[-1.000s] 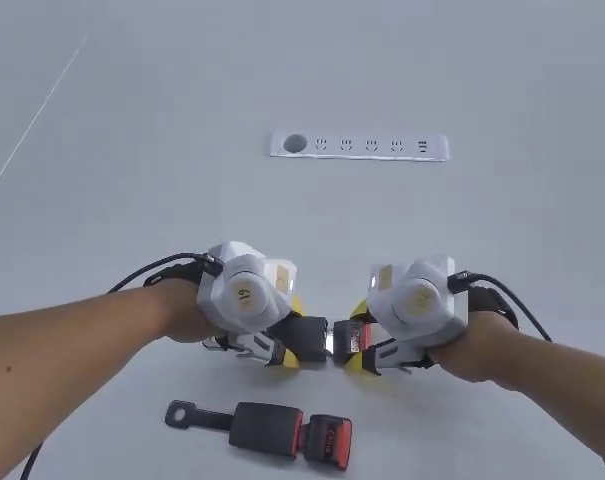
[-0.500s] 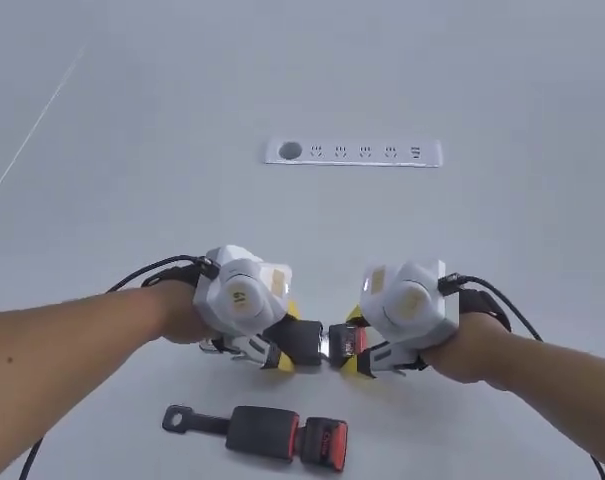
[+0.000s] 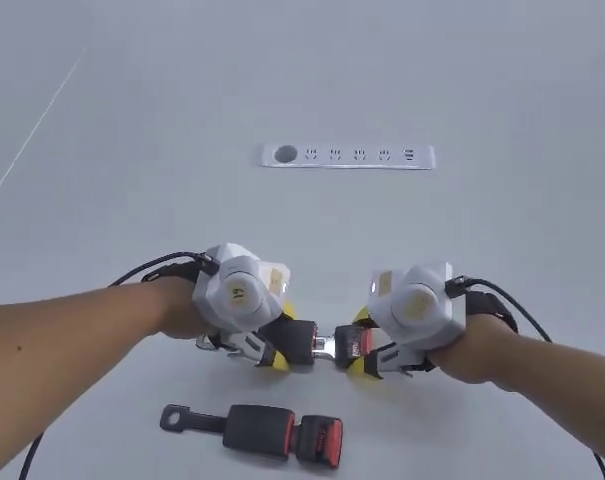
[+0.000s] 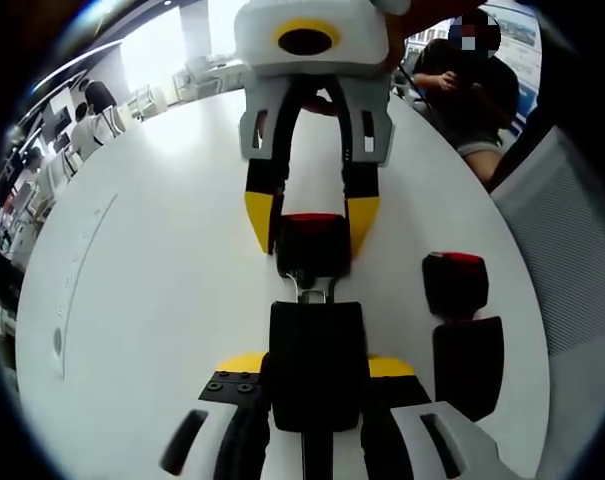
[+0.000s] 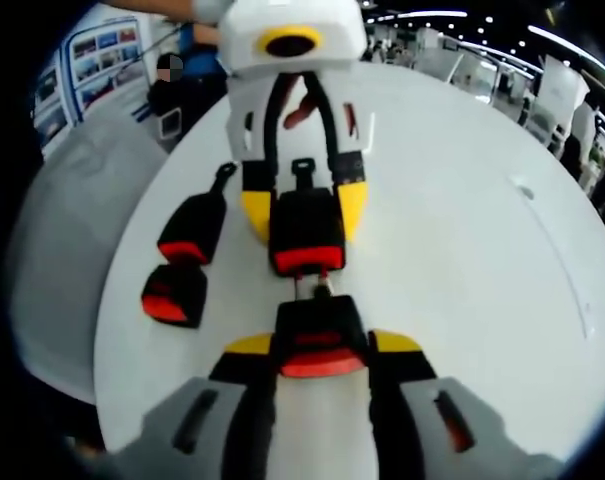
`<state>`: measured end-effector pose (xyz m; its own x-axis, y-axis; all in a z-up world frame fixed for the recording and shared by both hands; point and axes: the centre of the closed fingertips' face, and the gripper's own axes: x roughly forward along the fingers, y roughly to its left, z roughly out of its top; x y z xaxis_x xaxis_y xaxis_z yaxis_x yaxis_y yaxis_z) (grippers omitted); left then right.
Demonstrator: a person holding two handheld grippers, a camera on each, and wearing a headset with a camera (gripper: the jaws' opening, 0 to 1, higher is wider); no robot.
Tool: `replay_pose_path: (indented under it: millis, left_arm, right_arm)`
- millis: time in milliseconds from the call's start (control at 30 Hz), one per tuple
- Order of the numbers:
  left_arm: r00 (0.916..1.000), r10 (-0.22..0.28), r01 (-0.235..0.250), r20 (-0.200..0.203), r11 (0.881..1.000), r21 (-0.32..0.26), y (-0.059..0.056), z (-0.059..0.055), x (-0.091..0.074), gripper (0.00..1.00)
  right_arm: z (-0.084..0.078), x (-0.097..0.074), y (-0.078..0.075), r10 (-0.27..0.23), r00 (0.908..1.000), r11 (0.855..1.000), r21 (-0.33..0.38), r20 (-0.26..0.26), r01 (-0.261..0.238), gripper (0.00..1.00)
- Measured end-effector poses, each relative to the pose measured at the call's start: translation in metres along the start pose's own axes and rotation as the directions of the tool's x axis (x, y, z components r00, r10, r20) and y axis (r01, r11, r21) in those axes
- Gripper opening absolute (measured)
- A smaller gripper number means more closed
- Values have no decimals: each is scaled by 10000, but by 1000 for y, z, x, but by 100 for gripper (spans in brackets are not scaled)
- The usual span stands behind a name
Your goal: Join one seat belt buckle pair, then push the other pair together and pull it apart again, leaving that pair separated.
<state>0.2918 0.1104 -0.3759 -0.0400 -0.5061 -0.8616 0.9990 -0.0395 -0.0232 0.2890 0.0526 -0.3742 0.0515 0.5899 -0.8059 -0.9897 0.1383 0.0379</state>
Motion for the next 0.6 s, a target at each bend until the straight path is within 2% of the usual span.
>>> replay_pose_path:
  millis: [100, 233, 600]
  left_arm:
    - [10000, -19, 19, 2, 10000, 2, 1, -1, 0, 36]
    - [10000, -76, 76, 49, 10000, 44, 2, -3, 0, 36]
    - [9999, -143, 143, -36, 9998, 121, 1, -2, -1, 36]
  right_arm:
    - [-1, 0, 0, 28, 9999, 9999, -144, -130, -30, 34]
    - [-12, -5, -2, 43, 9995, 9999, -117, -314, -46, 35]
    - [-33, -14, -3, -143, 9994, 9999, 6, -308, 144, 35]
